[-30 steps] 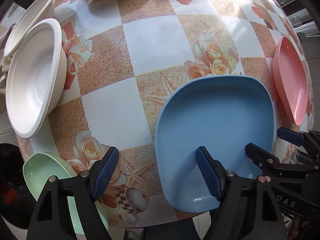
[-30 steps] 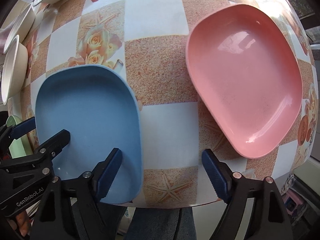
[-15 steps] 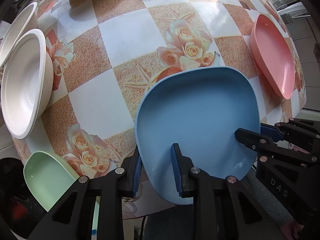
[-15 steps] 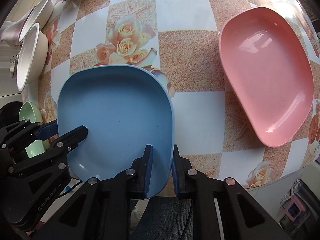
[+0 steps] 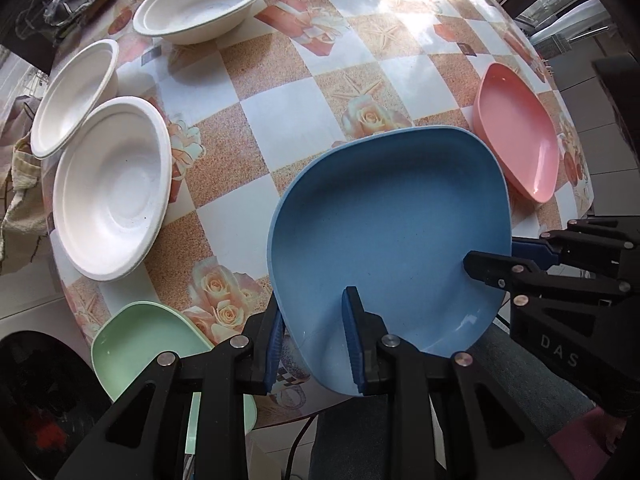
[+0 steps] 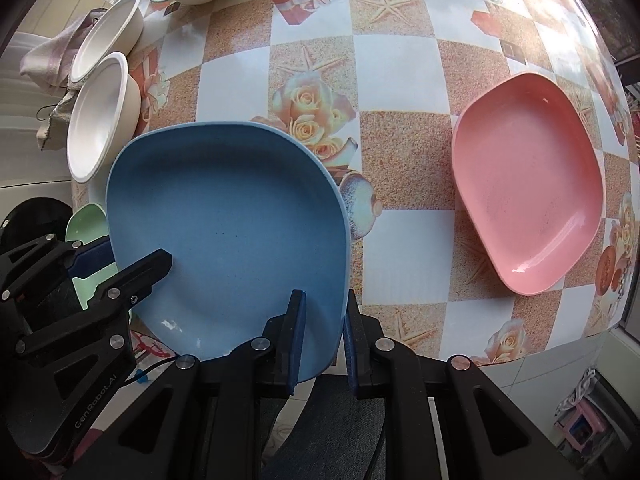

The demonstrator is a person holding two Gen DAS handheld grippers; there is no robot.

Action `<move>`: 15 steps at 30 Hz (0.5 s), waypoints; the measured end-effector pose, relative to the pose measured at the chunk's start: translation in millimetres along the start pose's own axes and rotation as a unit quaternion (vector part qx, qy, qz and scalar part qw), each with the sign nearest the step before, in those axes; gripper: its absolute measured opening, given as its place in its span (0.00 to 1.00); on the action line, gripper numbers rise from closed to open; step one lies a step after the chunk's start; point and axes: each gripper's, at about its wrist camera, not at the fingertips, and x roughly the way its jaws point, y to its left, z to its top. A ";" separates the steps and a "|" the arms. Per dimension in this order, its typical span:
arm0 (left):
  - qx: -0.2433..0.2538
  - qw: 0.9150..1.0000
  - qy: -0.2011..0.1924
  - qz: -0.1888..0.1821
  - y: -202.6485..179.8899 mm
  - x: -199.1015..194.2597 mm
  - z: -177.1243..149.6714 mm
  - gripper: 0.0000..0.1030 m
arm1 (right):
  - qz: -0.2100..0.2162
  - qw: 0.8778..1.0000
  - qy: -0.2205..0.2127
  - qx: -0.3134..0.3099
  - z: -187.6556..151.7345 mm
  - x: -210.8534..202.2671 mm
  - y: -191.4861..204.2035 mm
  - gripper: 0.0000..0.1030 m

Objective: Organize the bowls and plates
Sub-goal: 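Close the left gripper on the blue plate rim while the right gripper also clamps it, then carry the blue plate onto the green plate and open both grippers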

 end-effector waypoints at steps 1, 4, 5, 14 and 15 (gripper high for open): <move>-0.002 1.000 -0.004 0.000 7.8 -9.7 -9.2 0.30 | -0.001 1.000 -0.002 -0.004 2.5 -5.6 6.0 0.19; -0.013 1.000 -0.012 0.005 25.7 -33.9 -23.2 0.30 | -0.003 1.000 -0.008 -0.018 6.8 -25.2 16.1 0.19; -0.017 1.000 -0.014 0.007 34.7 -39.9 -30.1 0.30 | -0.004 1.000 -0.010 -0.023 7.5 -32.4 16.1 0.19; -0.063 0.997 -0.030 0.027 92.4 -85.1 -76.0 0.30 | 0.005 0.998 -0.013 -0.062 11.1 -89.1 31.8 0.19; -0.069 0.997 -0.030 0.029 102.0 -90.3 -85.0 0.30 | 0.005 0.997 -0.009 -0.071 10.4 -95.3 32.8 0.19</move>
